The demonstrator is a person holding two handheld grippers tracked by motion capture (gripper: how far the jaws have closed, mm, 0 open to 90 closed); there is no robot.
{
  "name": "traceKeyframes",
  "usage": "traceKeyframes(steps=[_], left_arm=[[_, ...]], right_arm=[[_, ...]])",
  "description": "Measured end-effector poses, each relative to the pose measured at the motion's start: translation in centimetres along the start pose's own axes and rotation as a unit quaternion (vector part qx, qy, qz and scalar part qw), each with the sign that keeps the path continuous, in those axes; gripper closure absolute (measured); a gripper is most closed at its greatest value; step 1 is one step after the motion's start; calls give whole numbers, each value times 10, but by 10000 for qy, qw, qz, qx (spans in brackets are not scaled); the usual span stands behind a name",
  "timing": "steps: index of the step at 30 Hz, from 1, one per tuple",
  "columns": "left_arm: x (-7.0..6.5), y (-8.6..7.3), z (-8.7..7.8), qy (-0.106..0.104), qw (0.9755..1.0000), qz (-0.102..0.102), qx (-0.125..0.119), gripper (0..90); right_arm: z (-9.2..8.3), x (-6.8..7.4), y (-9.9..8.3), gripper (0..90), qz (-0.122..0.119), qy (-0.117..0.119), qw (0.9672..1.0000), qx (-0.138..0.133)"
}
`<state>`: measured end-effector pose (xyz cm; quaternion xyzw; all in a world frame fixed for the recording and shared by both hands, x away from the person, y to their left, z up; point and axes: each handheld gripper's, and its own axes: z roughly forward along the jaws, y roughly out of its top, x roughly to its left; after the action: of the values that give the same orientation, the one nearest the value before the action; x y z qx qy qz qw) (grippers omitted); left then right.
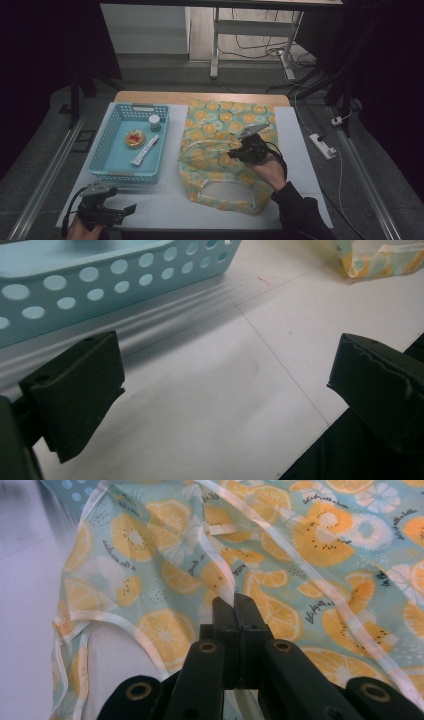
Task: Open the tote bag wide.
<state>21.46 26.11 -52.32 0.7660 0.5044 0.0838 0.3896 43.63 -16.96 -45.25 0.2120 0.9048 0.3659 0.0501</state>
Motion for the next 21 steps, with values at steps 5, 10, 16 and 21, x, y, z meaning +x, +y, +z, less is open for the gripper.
traceKeyframes(steps=[5, 10, 16, 21], left_arm=[[-1, 0, 0, 35, 10000, 9, -18, 13], [0, 0, 0, 28, 10000, -15, -27, 13], [0, 0, -1, 18, 10000, -20, -38, 13], [0, 0, -1, 11, 10000, -28, -37, 13]], right_arm=[[0, -2, 4, 895, -61, -51, 10000, 45], [-6, -5, 9, 895, -18, -83, 10000, -14], [-14, -6, 20, 895, 15, -93, 9998, -148], [-14, -8, 27, 896, 54, -97, 9999, -129]])
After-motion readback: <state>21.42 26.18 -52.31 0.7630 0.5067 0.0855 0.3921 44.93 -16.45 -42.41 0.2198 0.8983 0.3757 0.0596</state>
